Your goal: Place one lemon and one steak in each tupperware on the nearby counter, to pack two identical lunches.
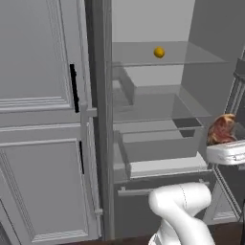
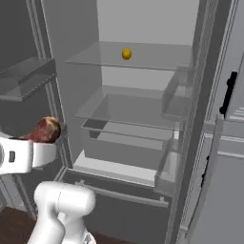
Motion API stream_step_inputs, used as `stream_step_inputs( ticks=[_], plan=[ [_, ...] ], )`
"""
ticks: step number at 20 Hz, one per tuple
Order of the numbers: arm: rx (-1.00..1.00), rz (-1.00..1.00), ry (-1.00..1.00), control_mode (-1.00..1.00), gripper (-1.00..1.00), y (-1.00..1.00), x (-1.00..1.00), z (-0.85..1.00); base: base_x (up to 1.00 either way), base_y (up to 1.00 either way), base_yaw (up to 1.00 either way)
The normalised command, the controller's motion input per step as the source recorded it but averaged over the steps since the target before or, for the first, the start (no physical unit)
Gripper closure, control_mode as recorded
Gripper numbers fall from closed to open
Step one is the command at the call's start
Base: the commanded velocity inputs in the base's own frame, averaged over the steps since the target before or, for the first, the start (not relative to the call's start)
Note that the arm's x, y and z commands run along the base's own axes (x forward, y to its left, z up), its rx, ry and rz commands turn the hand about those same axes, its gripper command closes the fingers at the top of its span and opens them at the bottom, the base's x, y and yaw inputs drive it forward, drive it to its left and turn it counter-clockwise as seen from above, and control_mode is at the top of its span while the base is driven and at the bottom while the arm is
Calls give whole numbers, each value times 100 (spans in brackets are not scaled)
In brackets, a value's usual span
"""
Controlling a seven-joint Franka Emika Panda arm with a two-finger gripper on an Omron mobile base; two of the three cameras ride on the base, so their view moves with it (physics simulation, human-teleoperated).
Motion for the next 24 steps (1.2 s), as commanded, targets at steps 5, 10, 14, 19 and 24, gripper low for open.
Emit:
stream_step_inputs(
  ticks=[5, 10, 14, 19, 24],
  plan=[
    [0, 0, 0, 100, 100, 0, 0, 0, -65, 98, 20],
    [0, 0, 0, 100, 100, 0, 0, 0, -93, 31, 46],
    [0, 0, 0, 100, 100, 0, 0, 0, -92, 17, 45],
    [0, 0, 0, 100, 100, 0, 0, 0, -50, 26, 45],
    [0, 0, 0, 100, 100, 0, 0, 0, 21, 2, 50]
  ],
)
